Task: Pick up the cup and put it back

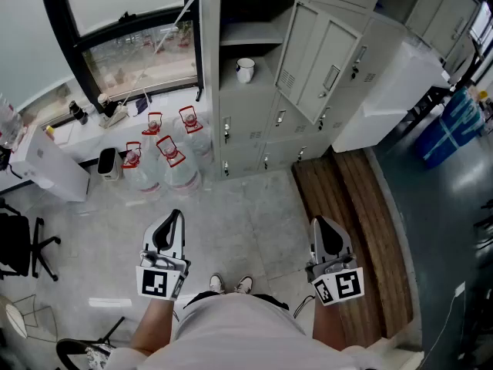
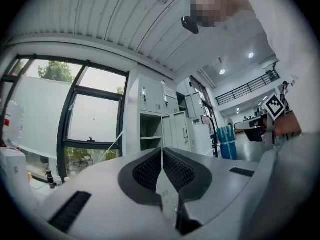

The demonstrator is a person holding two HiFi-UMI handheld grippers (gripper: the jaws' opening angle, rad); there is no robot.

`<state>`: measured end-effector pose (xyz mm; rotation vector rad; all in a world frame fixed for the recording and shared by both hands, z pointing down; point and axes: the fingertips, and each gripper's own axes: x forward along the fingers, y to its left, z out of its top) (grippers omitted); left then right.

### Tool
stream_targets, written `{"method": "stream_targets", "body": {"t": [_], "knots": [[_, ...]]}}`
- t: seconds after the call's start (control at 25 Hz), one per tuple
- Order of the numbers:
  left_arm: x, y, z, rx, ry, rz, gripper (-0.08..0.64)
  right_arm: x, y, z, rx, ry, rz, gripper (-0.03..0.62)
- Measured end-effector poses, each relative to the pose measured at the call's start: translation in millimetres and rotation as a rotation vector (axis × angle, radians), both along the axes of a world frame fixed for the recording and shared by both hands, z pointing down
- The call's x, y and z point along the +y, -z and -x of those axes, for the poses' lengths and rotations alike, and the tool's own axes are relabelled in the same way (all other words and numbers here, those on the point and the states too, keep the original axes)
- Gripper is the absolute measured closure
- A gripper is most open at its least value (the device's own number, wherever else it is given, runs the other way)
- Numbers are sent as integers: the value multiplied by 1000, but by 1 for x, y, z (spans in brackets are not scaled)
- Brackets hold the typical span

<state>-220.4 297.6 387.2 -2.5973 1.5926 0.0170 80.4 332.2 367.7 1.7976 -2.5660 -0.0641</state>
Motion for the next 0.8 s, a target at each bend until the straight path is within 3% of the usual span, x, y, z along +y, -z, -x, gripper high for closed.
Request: {"method": "stream_targets", "body": {"t": [0.36, 0.8], "knots": [[6, -2, -29, -14, -21, 10, 530, 1, -5, -11, -75, 92, 15, 575], [-16, -25, -53, -18, -30, 62, 530, -21, -33, -30, -84, 90, 66, 574]]}}
